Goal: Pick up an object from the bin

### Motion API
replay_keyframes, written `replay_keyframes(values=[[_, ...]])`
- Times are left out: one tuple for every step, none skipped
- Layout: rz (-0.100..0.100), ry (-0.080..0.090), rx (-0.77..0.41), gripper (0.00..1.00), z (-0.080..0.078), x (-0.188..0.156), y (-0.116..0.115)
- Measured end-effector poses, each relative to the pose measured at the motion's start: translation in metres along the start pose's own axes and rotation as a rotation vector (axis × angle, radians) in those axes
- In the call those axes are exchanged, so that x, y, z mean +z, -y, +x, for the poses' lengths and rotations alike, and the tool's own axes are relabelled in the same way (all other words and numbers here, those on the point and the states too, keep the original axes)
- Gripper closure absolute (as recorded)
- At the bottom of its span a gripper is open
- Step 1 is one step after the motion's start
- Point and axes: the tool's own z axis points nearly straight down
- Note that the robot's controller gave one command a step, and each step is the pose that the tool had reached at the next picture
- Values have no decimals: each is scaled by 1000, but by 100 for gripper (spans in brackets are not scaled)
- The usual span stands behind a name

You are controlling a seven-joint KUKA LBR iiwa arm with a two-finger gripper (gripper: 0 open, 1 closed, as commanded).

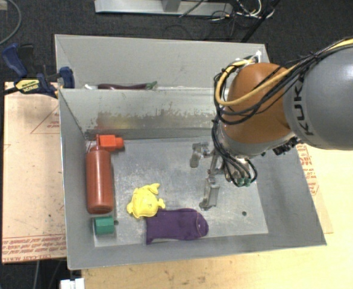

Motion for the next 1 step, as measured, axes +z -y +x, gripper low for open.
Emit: replay_keyframes(values=[[0, 8, 1, 0, -2, -4, 0]])
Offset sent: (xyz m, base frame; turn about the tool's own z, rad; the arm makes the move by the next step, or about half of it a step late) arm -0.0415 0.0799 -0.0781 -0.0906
